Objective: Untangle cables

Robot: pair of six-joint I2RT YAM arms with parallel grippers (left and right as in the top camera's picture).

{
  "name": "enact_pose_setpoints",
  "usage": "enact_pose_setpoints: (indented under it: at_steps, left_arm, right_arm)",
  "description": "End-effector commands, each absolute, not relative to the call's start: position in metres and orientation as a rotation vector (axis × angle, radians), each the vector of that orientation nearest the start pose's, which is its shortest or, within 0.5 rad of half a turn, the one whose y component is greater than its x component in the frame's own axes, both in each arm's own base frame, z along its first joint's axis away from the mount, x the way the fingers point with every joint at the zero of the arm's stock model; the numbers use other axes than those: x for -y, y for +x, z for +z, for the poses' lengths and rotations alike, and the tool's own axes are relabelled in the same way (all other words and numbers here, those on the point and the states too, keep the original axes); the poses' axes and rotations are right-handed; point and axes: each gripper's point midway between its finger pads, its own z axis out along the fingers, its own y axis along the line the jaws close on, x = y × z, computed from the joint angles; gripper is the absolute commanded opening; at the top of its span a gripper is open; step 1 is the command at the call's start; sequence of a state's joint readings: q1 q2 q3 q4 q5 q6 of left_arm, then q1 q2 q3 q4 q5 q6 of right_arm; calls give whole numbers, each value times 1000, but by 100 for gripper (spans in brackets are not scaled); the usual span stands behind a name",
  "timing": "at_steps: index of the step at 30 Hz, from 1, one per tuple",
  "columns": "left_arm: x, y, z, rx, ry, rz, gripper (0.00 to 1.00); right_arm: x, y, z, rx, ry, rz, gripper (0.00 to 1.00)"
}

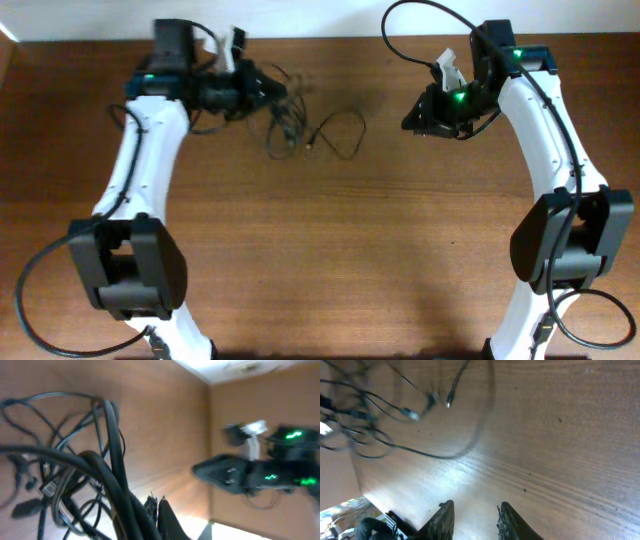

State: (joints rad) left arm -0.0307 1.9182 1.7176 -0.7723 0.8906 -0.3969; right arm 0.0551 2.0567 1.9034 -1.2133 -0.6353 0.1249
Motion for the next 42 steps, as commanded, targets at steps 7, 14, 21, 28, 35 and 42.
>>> enact_pose_setpoints:
  at_steps: [7, 14, 21, 28, 35, 42]
  left_arm:
    - [200, 423, 189, -2662, 172, -863, 28]
    - [144, 414, 154, -2816, 102, -350, 66]
    - [178, 373, 133, -2823, 685, -398, 68]
    - [218, 354, 146, -2657, 989, -702, 88]
    - [210, 374, 147, -2678, 830, -630, 65]
    - [190, 382, 172, -2695, 640, -507, 67]
  right_arm:
    - [-79, 430, 206, -2739, 90, 915, 38]
    - [-68, 427, 200, -2771, 118, 849, 48]
    - [-62, 425, 195, -2798, 133, 788, 56]
    - [-66, 422, 190, -2832, 106, 720, 61]
    - [-74, 421, 190, -2840, 79, 716, 67]
    - [-78, 420, 190, -2842, 66, 717, 69]
